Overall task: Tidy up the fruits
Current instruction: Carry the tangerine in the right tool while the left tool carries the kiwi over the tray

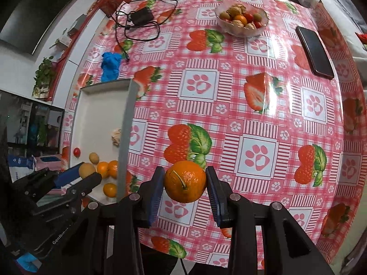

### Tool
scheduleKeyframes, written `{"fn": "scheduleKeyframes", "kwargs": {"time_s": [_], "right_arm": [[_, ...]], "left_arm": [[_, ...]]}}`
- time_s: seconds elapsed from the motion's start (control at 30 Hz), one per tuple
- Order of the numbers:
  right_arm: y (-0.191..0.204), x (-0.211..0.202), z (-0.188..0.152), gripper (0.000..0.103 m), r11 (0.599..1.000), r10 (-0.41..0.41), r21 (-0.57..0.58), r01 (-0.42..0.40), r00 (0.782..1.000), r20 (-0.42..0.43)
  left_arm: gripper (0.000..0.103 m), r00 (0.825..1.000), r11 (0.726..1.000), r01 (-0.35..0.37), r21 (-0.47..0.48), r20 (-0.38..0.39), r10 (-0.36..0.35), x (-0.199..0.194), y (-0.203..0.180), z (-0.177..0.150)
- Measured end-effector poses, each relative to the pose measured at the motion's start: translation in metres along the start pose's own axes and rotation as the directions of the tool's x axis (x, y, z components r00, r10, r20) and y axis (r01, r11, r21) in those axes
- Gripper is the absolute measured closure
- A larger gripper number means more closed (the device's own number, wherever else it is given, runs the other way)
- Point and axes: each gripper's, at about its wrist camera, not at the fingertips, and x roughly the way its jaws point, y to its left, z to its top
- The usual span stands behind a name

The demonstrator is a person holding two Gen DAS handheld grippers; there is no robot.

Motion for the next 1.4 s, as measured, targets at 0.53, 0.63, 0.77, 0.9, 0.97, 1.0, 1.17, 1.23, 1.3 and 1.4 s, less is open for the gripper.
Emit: {"fn": "scheduleKeyframes", "kwargs": {"time_s": [0.53,0.63,0.77,0.9,0.97,1.0,1.17,1.23,1.3,1.4], "right_arm": [[0.022,-0.016,0.005,0.065,0.998,0.002,-0.069,0.000,1.000,0.027],[0.027,-0.016,0.006,0.065,0.996,0.004,-0.088,-0.002,1.000,0.022],[0.037,-0.011,0.008,0.065,0.993,0.007,-0.115,-0.006,1.000,0.008],[0.054,-0.001,0.008,0.065,0.989,0.012,-0.149,-0.014,1.000,-0.014],[0.064,0.005,0.008,0.065,0.986,0.013,-0.168,-0.018,1.000,-0.028],[0.069,0.008,0.008,0.065,0.983,0.013,-0.180,-0.019,0.999,-0.036],[0.092,0.014,0.010,0.065,0.972,0.009,-0.232,-0.020,0.999,-0.050],[0.100,0.015,0.013,0.065,0.968,0.009,-0.251,-0.022,0.999,-0.052],[0.106,0.018,0.015,0.065,0.965,0.012,-0.260,-0.026,0.998,-0.056],[0.117,0.023,0.018,0.065,0.960,0.013,-0.277,-0.031,0.998,-0.065]], "left_arm": [[0.072,0.999,0.999,-0.022,-0.045,0.035,0.024,-0.014,0.014,-0.005],[0.072,0.999,0.998,-0.022,-0.051,0.033,0.023,-0.014,0.016,-0.006],[0.072,0.999,0.997,-0.023,-0.073,0.027,0.025,-0.012,0.026,-0.009],[0.072,0.999,0.994,-0.030,-0.108,0.014,0.031,-0.007,0.044,-0.014],[0.072,0.999,0.991,-0.033,-0.128,0.005,0.034,-0.004,0.053,-0.017],[0.072,0.999,0.990,-0.034,-0.139,-0.001,0.034,-0.002,0.058,-0.019],[0.072,0.999,0.982,-0.037,-0.187,-0.011,0.036,0.001,0.079,-0.026],[0.072,0.999,0.979,-0.039,-0.200,-0.006,0.039,0.000,0.084,-0.027],[0.072,0.999,0.977,-0.043,-0.208,-0.001,0.044,-0.001,0.090,-0.030],[0.072,0.999,0.974,-0.048,-0.221,-0.006,0.047,0.000,0.099,-0.034]]}}
